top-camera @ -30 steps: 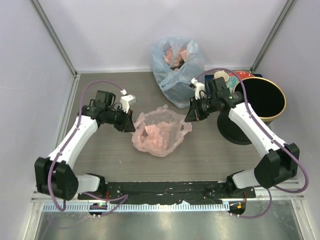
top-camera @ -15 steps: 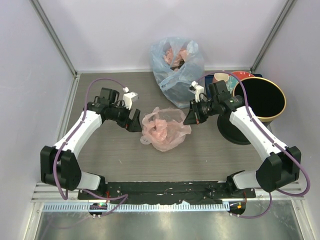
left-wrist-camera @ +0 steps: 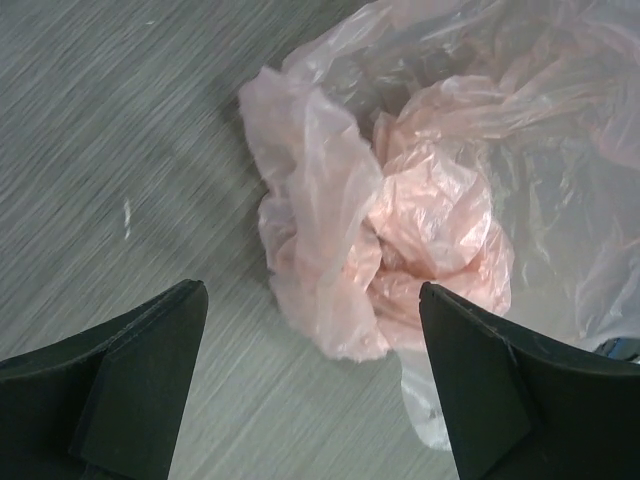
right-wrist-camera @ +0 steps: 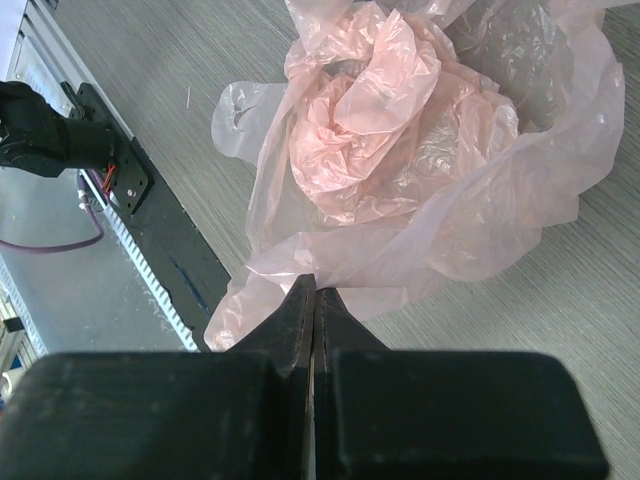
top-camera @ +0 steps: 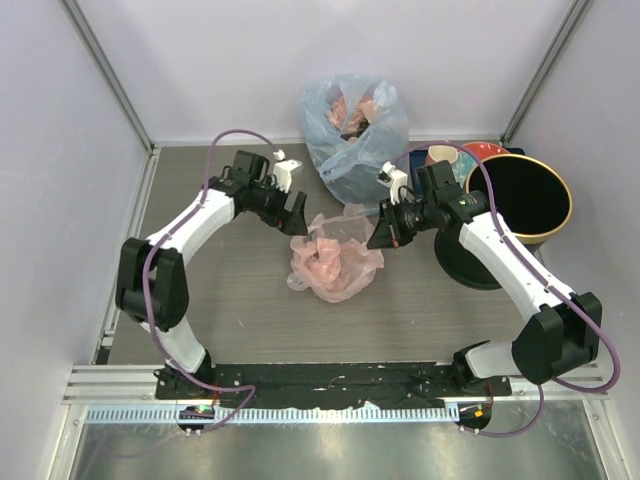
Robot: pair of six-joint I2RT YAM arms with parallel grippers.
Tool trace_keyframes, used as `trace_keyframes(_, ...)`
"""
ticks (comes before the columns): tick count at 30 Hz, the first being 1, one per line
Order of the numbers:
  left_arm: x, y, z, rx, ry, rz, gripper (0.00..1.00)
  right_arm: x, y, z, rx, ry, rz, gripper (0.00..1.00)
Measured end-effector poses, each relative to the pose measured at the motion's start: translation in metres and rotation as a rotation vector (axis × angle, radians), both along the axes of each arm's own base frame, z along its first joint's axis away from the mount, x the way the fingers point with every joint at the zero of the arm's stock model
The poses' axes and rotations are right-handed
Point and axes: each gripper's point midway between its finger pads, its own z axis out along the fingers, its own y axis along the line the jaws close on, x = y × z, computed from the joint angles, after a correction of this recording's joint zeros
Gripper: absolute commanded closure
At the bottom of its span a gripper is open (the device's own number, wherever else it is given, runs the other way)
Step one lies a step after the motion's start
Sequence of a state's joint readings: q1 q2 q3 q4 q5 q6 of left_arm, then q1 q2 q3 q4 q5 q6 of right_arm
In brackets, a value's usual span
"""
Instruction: Put the trash bags into the trash bin
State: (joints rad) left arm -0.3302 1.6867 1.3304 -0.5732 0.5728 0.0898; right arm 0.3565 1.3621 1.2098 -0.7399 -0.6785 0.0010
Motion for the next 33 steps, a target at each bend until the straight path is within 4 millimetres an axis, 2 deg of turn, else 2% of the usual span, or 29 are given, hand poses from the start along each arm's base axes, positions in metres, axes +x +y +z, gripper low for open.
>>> trace_keyframes(2,0.004,-0.014,-0.006,-0.001,0.005,-0.032,0.11,0.0,0.0,-0.001,-0.002,-0.001,0.002,0.99)
trace_keyframes(4,0.001,-0.028,-0.017,0.006,0.023,-0.069,0.17,0.0,-0.001,-0.001,-0.004,-0.003,0.003,0.99)
trace_keyframes(8,-0.013,-0.047,-0.043,0.032,0.085,-0.124,0.58,0.0,-0.001,-0.002,-0.008,-0.007,0.005,0.99)
trace_keyframes(9,-0.017,-0.049,-0.048,0.04,0.102,-0.136,0.79,0.0,-0.001,-0.002,-0.008,-0.009,0.006,0.99)
trace_keyframes(11,-0.024,-0.049,-0.054,0.059,0.135,-0.147,0.97,0.0,-0.002,-0.002,-0.011,-0.01,0.007,0.99)
trace_keyframes(12,-0.027,-0.047,-0.055,0.067,0.151,-0.146,1.0,0.0,-0.002,-0.003,-0.013,-0.009,0.006,0.99)
trace_keyframes(14,-0.036,-0.041,-0.052,0.076,0.163,-0.147,1.0,-0.004,-0.004,-0.008,-0.023,0.007,0.004,0.99)
trace_keyframes(17,-0.068,-0.025,-0.029,0.055,0.15,-0.128,1.0,-0.017,-0.008,-0.02,-0.037,0.056,-0.001,0.99)
trace_keyframes(20,-0.101,-0.008,0.011,0.014,0.088,-0.095,1.0,-0.031,-0.013,-0.032,-0.053,0.133,-0.015,0.99)
trace_keyframes(22,-0.106,-0.003,0.035,-0.001,0.044,-0.083,1.0,-0.022,-0.013,-0.026,-0.062,0.161,-0.032,0.99)
trace_keyframes(23,-0.1,-0.002,0.055,0.004,0.05,-0.07,1.0,0.0,-0.009,-0.009,-0.058,0.161,-0.055,0.99)
trace_keyframes(24,-0.083,-0.005,0.075,-0.008,0.019,-0.054,1.0,0.026,-0.005,0.008,-0.039,0.123,-0.075,0.99)
trace_keyframes(26,-0.024,-0.009,0.131,-0.065,-0.062,0.025,1.0,0.105,0.0,0.061,0.023,-0.015,-0.144,0.99)
trace_keyframes(27,0.012,-0.006,0.165,-0.104,-0.141,0.073,1.0,0.143,-0.001,0.089,0.058,-0.1,-0.18,0.99)
trace_keyframes(28,0.049,0.002,0.209,-0.146,-0.255,0.13,1.0,0.181,-0.004,0.129,0.101,-0.219,-0.216,0.99)
trace_keyframes(29,0.067,0.009,0.239,-0.174,-0.335,0.166,1.0,0.199,-0.006,0.157,0.133,-0.304,-0.231,0.99)
trace_keyframes(30,0.078,0.02,0.285,-0.213,-0.457,0.206,1.0,0.208,-0.009,0.191,0.17,-0.39,-0.248,0.99)
trace_keyframes(31,0.082,0.029,0.326,-0.261,-0.588,0.235,1.0,0.212,-0.013,0.235,0.23,-0.511,-0.266,0.99)
trace_keyframes(32,0.065,0.037,0.361,-0.308,-0.695,0.25,1.0,0.201,-0.015,0.262,0.265,-0.577,-0.268,0.99)
trace_keyframes(33,0.04,0.042,0.38,-0.335,-0.756,0.247,1.0,0.179,-0.016,0.285,0.292,-0.664,-0.266,0.99)
